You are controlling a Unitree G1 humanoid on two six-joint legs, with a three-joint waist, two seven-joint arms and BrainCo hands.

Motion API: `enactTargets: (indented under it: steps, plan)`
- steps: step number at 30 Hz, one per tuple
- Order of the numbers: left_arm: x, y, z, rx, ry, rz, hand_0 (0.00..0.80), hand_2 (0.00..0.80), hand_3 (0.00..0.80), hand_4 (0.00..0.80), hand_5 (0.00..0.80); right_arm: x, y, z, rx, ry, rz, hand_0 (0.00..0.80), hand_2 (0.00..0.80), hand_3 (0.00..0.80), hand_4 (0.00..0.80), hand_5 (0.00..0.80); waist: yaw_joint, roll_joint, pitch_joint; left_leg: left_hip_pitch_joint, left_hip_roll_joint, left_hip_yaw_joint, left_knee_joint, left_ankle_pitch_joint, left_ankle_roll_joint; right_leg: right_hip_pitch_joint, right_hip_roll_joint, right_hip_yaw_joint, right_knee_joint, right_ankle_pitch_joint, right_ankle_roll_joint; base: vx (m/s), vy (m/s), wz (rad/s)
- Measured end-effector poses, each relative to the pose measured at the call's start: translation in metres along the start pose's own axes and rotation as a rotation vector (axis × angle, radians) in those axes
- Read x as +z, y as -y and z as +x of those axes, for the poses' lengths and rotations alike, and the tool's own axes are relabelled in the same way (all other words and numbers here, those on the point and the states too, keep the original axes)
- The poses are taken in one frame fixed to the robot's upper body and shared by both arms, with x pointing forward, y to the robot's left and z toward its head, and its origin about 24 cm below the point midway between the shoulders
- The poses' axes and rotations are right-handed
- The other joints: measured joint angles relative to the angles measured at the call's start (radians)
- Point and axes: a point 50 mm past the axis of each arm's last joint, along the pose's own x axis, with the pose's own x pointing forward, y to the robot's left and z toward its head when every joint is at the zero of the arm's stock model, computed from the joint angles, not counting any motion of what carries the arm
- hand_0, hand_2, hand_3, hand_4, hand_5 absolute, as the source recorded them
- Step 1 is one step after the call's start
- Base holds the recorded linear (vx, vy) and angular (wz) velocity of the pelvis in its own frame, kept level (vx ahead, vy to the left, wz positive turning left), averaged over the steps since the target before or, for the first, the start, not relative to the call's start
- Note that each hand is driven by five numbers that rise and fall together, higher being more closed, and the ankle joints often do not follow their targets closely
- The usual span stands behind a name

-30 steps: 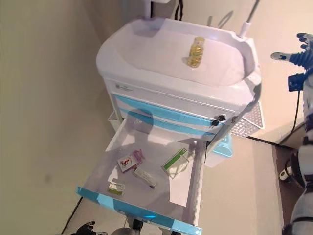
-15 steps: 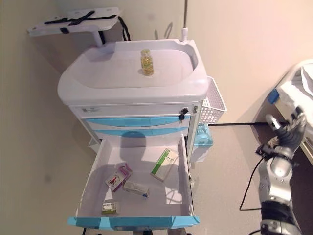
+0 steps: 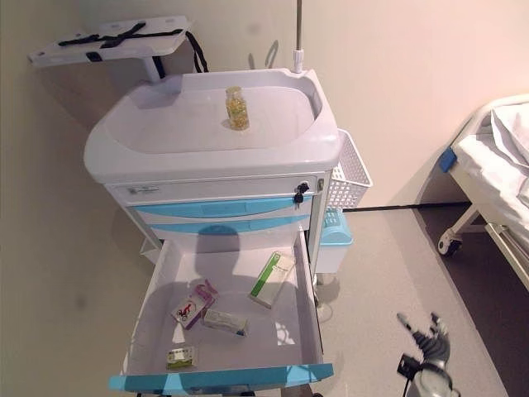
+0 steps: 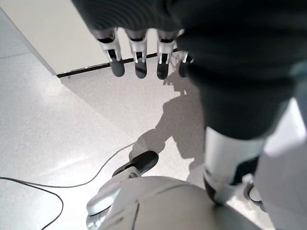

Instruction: Open the drawer and pick up the medicine

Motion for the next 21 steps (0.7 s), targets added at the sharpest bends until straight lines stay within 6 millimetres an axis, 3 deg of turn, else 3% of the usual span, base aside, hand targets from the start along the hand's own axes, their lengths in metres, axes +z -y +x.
enactTargets:
  steps: [7,13,16,21]
  plan:
    - [0.000,-0.002,0.000,0.011,0.004,0.005,0.000,0.000,0.000,0.000,0.000,-0.036,-0.008,-0.010,0.136,-0.143,-0.227,0.000,0.000,0.000,0.000,0.000,0.003,-0.010,0.011,0.009,0.004,0.000,0.004,0.000,0.000,-0.004,0.003,0.000,0.027,-0.013,-0.002,-0.012,-0.005,0.00]
    - [0.004,-0.008,0.001,0.015,0.029,0.057,0.000,0.000,0.000,0.000,0.000,-0.048,-0.006,-0.010,0.176,-0.208,-0.373,0.000,0.000,0.000,0.000,0.000,0.004,-0.003,0.068,-0.014,0.005,-0.003,0.014,0.006,0.002,-0.061,0.005,-0.001,0.106,-0.048,-0.002,-0.094,-0.011,0.01]
    - [0.024,-0.016,0.003,0.028,0.103,0.135,0.000,0.000,0.000,0.000,0.000,-0.040,-0.008,-0.003,0.184,-0.195,-0.425,0.000,0.000,0.000,0.000,0.000,0.007,-0.007,0.137,-0.086,0.004,-0.012,0.068,0.012,0.008,-0.135,-0.001,-0.008,0.185,-0.062,-0.010,-0.230,-0.028,0.16]
    - [0.078,-0.036,0.006,0.082,0.281,0.200,0.000,0.000,0.000,0.000,0.000,0.000,-0.034,0.017,0.214,-0.085,-0.423,0.000,0.000,0.000,0.000,0.000,0.012,-0.006,0.272,-0.248,-0.005,-0.043,0.188,0.004,0.000,-0.321,-0.025,-0.029,0.396,-0.131,-0.024,-0.158,-0.031,0.21]
